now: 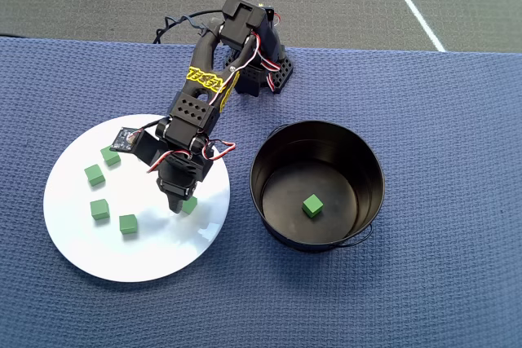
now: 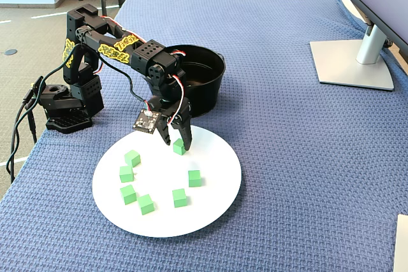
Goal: Pick up the green cubes from the white plate and place them in the black recipient
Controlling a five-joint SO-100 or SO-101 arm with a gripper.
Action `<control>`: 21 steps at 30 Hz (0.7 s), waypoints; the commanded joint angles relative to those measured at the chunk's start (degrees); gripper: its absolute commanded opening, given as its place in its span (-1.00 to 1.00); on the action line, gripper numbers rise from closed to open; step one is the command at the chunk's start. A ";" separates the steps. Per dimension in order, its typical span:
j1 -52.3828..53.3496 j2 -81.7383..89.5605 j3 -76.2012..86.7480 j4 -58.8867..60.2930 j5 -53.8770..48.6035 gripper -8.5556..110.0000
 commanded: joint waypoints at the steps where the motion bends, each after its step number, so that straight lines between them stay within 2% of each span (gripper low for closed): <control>1: 0.70 1.23 0.35 -1.49 0.97 -0.68; 7: 0.62 0.88 0.79 -2.29 1.32 -0.86; 12: 1.23 1.58 0.09 -2.02 2.02 -0.86; 21: 2.02 15.64 -8.17 12.04 5.62 -0.86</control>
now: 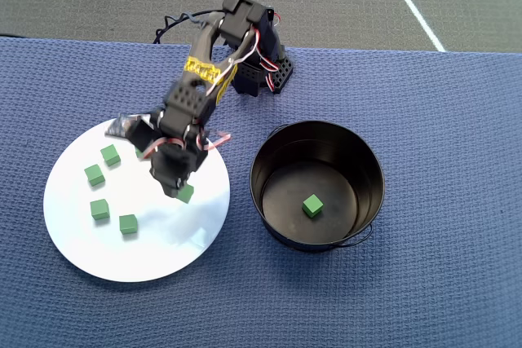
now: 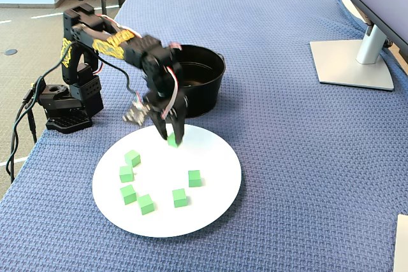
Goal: Pick up the green cubes from the white plate and place them in the black recipient
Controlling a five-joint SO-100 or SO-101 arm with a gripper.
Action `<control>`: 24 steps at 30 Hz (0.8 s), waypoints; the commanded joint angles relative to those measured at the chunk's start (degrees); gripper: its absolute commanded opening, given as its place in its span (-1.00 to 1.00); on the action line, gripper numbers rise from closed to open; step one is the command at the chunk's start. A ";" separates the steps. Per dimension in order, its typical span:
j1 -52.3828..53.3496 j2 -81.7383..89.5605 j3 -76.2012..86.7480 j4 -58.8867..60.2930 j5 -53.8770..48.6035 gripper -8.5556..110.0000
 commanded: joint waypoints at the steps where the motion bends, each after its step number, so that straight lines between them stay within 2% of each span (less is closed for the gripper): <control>1: -0.88 11.95 -5.36 7.03 2.46 -0.86; 6: -10.02 26.10 -4.92 11.87 5.01 -0.86; 12: -30.76 39.11 -7.12 17.75 8.09 -0.86; 16: -43.51 40.25 2.55 9.23 9.67 -0.86; 20: -46.76 34.80 12.66 -0.88 11.78 -0.86; 21: -47.20 33.66 14.41 -2.37 11.25 -0.73; 22: -47.90 32.87 15.38 -2.99 10.02 -0.50; 23: -48.16 32.70 15.82 -3.08 9.58 -0.37; 24: -48.08 33.40 15.64 -2.55 9.40 -0.34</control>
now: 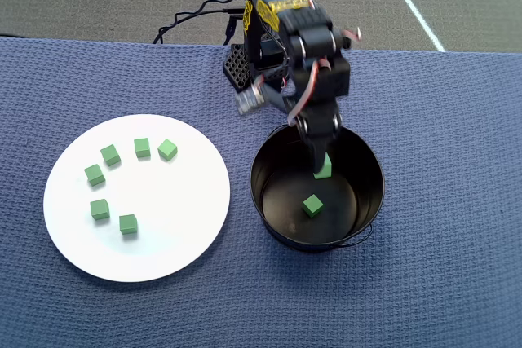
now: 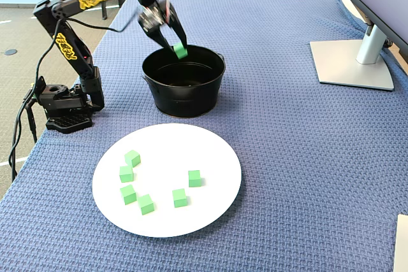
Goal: Pick up the green cubes from the white plate and place them in the black recipient
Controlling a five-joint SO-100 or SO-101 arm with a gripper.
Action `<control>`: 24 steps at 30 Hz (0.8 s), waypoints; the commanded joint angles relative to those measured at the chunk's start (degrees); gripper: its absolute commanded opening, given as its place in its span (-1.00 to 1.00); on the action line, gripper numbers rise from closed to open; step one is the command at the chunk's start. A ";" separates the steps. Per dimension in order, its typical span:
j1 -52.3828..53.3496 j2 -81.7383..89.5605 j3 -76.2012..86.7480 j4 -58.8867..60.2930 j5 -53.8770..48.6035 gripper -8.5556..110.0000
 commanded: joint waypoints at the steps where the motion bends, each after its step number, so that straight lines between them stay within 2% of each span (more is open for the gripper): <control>1: -1.41 1.23 0.35 -2.11 -0.97 -0.33; 5: 2.81 3.34 -8.00 5.54 -5.63 -0.34; 10: 15.82 3.43 -14.15 10.20 -23.38 -0.39; 14: 28.83 2.99 -7.91 4.92 -39.64 -0.40; 19: 40.78 4.04 8.79 -8.26 -61.35 -0.41; 22: 44.65 4.57 14.85 -8.53 -73.04 -0.39; 24: 46.23 5.10 16.61 -4.39 -79.72 -0.37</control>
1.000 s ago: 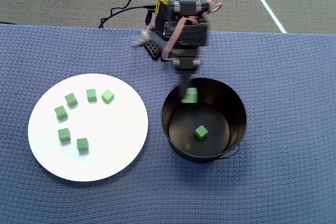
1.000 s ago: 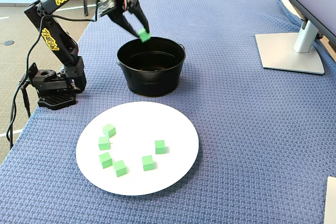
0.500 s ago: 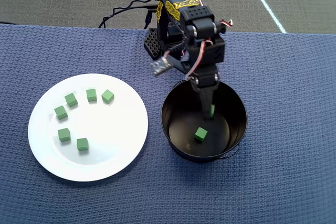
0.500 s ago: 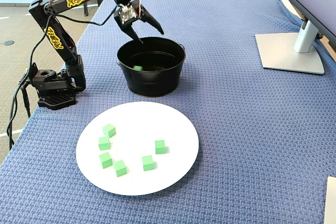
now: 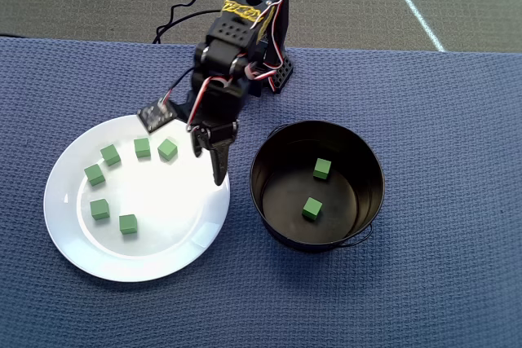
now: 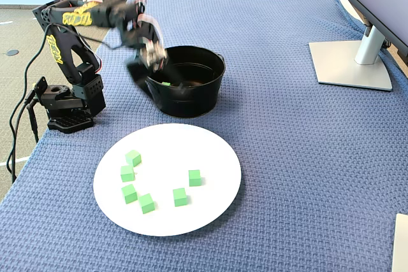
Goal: Pick up the green cubes from the white plate and place them in the black recipient
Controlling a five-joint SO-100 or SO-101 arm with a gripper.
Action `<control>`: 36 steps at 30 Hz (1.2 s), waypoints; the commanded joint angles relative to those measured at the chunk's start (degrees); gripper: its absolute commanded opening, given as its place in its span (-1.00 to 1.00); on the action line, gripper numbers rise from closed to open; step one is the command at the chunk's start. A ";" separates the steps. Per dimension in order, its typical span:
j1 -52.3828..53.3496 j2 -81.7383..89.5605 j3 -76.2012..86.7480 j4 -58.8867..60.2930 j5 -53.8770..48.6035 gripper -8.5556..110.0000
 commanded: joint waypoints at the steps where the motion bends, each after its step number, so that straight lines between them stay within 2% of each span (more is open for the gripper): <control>1: 4.75 4.13 4.04 2.11 -15.12 -0.37; 9: 12.13 5.89 11.25 -2.29 -21.27 -0.43; 19: 21.18 -2.29 9.93 -8.09 -31.73 -0.42; 26: 23.20 -11.60 7.91 -13.71 -31.29 -0.43; 36: 25.05 -14.94 8.88 -18.81 -31.99 -0.50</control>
